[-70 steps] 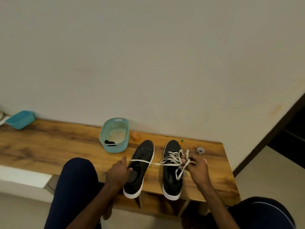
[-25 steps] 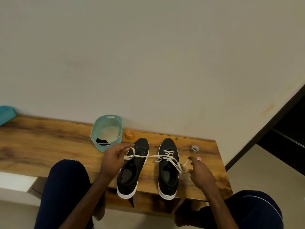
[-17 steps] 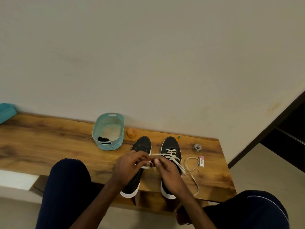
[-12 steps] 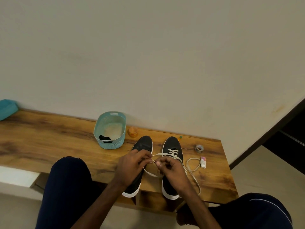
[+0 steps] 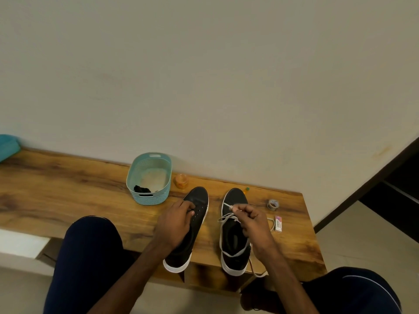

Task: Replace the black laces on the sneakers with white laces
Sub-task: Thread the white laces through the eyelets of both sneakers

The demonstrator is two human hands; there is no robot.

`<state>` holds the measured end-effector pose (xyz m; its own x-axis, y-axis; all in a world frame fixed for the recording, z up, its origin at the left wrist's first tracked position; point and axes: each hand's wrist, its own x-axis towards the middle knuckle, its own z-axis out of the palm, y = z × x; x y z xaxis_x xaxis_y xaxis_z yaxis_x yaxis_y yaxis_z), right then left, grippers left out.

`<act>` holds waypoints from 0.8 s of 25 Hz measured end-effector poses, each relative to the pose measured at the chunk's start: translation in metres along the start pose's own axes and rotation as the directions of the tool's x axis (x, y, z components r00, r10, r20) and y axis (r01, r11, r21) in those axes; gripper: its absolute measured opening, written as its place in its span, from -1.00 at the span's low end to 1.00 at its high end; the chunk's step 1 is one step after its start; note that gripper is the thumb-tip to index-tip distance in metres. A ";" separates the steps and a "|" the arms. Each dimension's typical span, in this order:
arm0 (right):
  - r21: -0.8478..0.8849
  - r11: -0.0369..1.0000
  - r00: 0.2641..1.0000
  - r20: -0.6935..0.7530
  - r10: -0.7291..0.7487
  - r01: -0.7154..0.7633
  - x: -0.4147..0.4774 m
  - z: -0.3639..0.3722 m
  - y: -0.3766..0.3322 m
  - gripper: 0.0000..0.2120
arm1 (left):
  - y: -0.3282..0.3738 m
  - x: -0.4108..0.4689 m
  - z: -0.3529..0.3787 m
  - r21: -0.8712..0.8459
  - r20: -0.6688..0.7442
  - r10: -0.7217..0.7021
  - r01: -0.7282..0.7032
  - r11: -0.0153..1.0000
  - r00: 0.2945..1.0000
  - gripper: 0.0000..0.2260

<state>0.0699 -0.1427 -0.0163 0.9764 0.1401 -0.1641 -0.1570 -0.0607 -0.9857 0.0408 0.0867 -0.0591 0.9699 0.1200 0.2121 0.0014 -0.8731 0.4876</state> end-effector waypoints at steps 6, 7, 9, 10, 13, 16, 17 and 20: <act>-0.075 0.997 0.997 -0.068 -0.024 0.019 0.025 -0.005 0.012 -0.95 | -0.028 0.025 0.021 0.018 0.128 -0.128 0.127 0.992 0.983 -0.77; -0.104 0.994 0.998 -0.047 -0.029 0.024 0.030 0.001 0.017 -0.96 | -0.032 0.029 0.024 0.010 0.144 -0.141 0.141 0.990 0.980 -0.77; -0.173 0.984 0.999 -0.013 -0.037 0.034 0.042 0.016 0.025 -0.95 | -0.035 0.036 0.032 0.008 0.167 -0.148 0.149 0.989 0.975 -0.77; -0.212 0.976 0.999 0.001 -0.045 0.044 0.049 0.024 0.030 -0.94 | -0.035 0.040 0.035 0.007 0.175 -0.141 0.142 0.990 0.974 -0.78; -0.315 0.947 0.998 0.036 -0.055 0.063 0.076 0.044 0.044 -0.90 | -0.037 0.052 0.044 -0.010 0.210 -0.118 0.122 0.992 0.971 -0.80; -0.395 0.918 0.999 0.051 0.003 0.018 0.101 0.057 0.060 -0.85 | -0.039 0.063 0.050 0.031 0.231 -0.123 0.119 0.992 0.965 -0.80; -0.432 0.902 0.997 0.066 0.028 0.003 0.106 0.060 0.066 -0.81 | -0.040 0.066 0.052 0.021 0.240 -0.131 0.129 0.991 0.962 -0.80; -0.538 0.843 0.993 0.089 0.083 -0.022 0.116 0.066 0.080 -0.78 | -0.039 0.070 0.058 -0.024 0.292 -0.161 0.176 0.984 0.943 -0.80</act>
<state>0.1603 -0.0662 -0.1166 0.9429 0.2221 -0.2483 -0.0745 -0.5859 -0.8069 0.1227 0.1022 -0.1123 0.9853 0.1157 -0.1258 0.1657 -0.8266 0.5378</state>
